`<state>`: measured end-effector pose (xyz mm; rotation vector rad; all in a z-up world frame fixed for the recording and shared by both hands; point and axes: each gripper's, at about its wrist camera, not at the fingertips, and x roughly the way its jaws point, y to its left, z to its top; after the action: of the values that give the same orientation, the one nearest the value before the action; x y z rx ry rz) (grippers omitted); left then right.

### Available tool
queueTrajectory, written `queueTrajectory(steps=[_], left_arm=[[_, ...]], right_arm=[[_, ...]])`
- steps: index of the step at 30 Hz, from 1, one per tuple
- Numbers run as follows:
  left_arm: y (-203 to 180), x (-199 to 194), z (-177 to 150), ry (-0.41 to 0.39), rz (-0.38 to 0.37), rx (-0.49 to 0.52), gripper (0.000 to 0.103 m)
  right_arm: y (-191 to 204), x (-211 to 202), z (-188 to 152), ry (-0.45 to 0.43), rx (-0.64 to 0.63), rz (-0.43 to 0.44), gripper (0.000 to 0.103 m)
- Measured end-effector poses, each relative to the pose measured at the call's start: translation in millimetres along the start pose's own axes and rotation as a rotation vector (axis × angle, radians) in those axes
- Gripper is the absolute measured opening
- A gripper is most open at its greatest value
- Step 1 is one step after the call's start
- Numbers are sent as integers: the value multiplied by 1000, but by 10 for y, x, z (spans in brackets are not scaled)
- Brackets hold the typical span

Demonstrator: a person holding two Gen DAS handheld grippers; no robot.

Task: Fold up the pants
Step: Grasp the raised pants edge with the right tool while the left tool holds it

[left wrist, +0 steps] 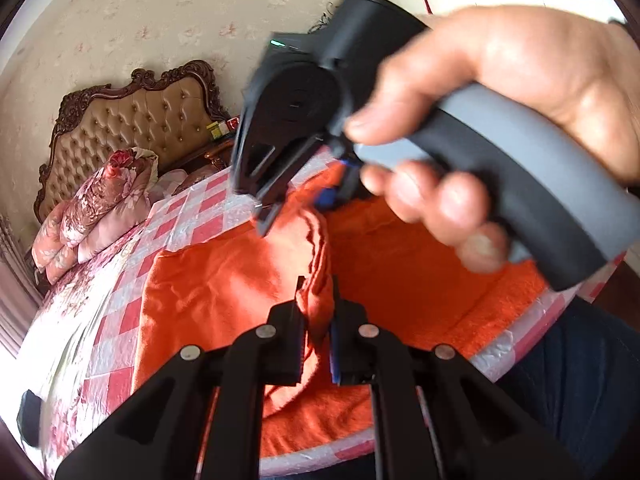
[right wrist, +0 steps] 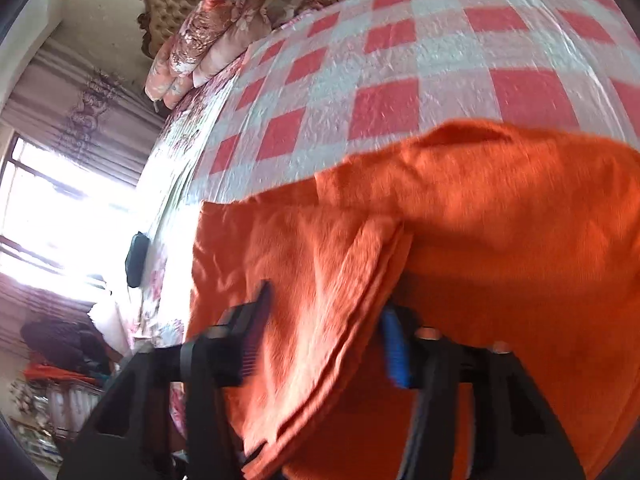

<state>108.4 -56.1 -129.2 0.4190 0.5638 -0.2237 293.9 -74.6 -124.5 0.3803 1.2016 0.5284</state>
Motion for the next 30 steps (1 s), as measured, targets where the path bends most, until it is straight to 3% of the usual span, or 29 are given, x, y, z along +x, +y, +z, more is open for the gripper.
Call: queueTrajectory(steps=[1, 10, 13, 15, 18, 26, 30], left_arm=[[-19, 10, -2, 4, -2, 1, 9], [-112, 88, -32, 11, -16, 11, 12], [-168, 93, -43, 15, -41, 22, 17], [-203, 115, -56, 24, -72, 22, 26], [-191, 132, -72, 41, -114, -14, 33], [-63, 180, -110, 83, -191, -118, 37], [110, 81, -110, 52, -208, -190, 38]], right_arm=[[-4, 1, 10, -10, -5, -5, 7], [-82, -84, -26, -58, -24, -41, 6], [-91, -93, -25, -62, -29, -53, 6], [-92, -52, -26, -47, -47, -78, 6], [-100, -17, -36, -41, -42, -87, 6], [-134, 18, -69, -46, -38, -93, 7], [-118, -25, -87, -62, -42, -100, 7]])
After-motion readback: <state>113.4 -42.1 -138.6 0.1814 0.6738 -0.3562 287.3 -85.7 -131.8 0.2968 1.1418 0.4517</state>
